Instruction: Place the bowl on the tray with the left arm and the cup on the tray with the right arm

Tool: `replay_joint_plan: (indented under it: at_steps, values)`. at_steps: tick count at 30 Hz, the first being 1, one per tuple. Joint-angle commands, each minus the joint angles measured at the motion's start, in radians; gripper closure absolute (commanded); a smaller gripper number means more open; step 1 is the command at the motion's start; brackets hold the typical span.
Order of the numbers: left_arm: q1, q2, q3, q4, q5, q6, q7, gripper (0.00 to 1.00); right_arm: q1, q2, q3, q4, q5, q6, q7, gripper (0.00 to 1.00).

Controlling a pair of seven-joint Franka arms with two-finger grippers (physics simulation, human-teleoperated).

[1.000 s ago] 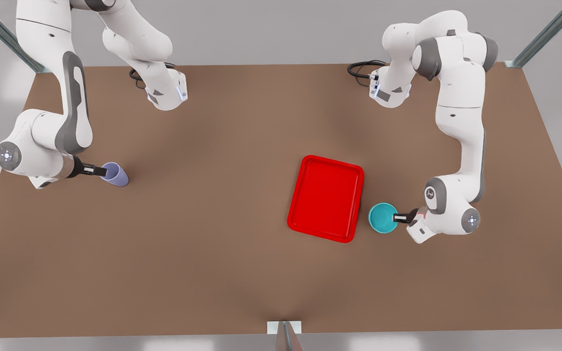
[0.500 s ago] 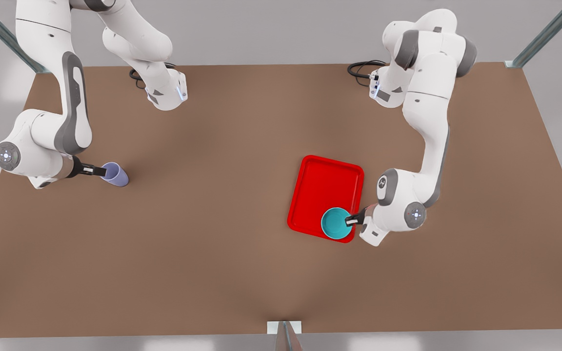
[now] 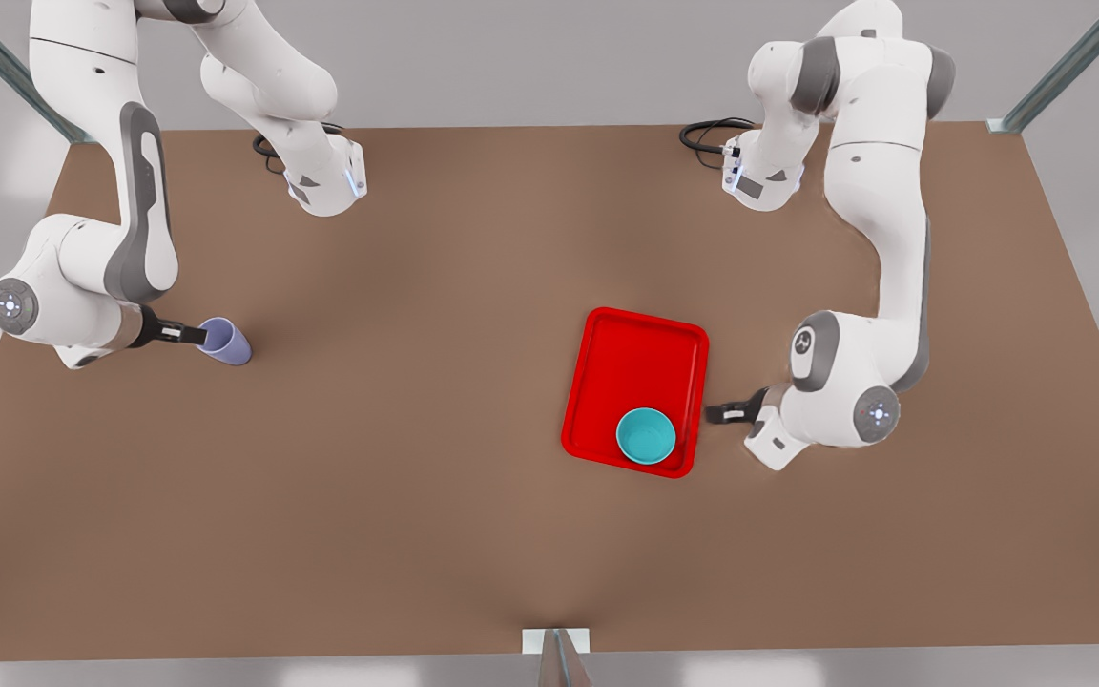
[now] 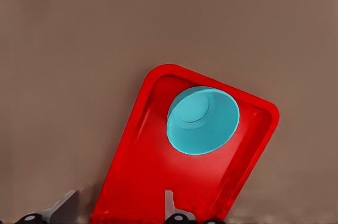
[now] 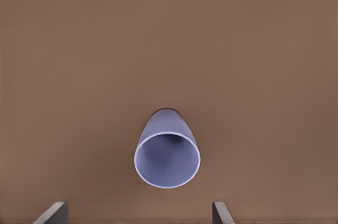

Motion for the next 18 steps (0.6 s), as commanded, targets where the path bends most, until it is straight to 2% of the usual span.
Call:
replay_joint_plan:
  at_steps: [1,2,3,5,13,15,18]
  values:
    - [-0.001,-0.045,0.003,-0.001,0.274,-0.036,0.062,0.01,0.001,-0.001,-0.002,-0.001,0.000,0.000,0.000,0.00]
    - [-0.001,-0.154,-0.008,0.000,0.397,-0.143,0.102,0.00,-0.001,-0.003,-0.002,-0.015,0.000,0.000,0.000,0.00]
    - [-0.003,-0.221,-0.008,-0.011,0.402,-0.189,0.104,0.00,-0.007,0.003,-0.003,-0.021,0.000,0.001,0.000,0.00]
    - [-0.003,-0.278,-0.020,-0.017,0.402,-0.232,0.090,0.00,-0.027,0.022,-0.003,-0.027,0.000,0.014,0.000,0.00]
    - [-0.003,-0.274,-0.020,-0.008,0.391,-0.270,0.088,0.00,-0.045,0.054,-0.003,-0.058,0.000,0.023,0.002,0.00]
    - [-0.003,-0.269,-0.020,-0.008,0.396,-0.269,0.088,0.00,-0.053,0.092,-0.034,-0.059,-0.002,0.037,-0.003,0.00]
    - [-0.003,-0.271,-0.019,-0.008,0.391,-0.269,0.088,0.00,-0.056,0.100,-0.035,-0.102,-0.002,0.043,-0.008,0.00]
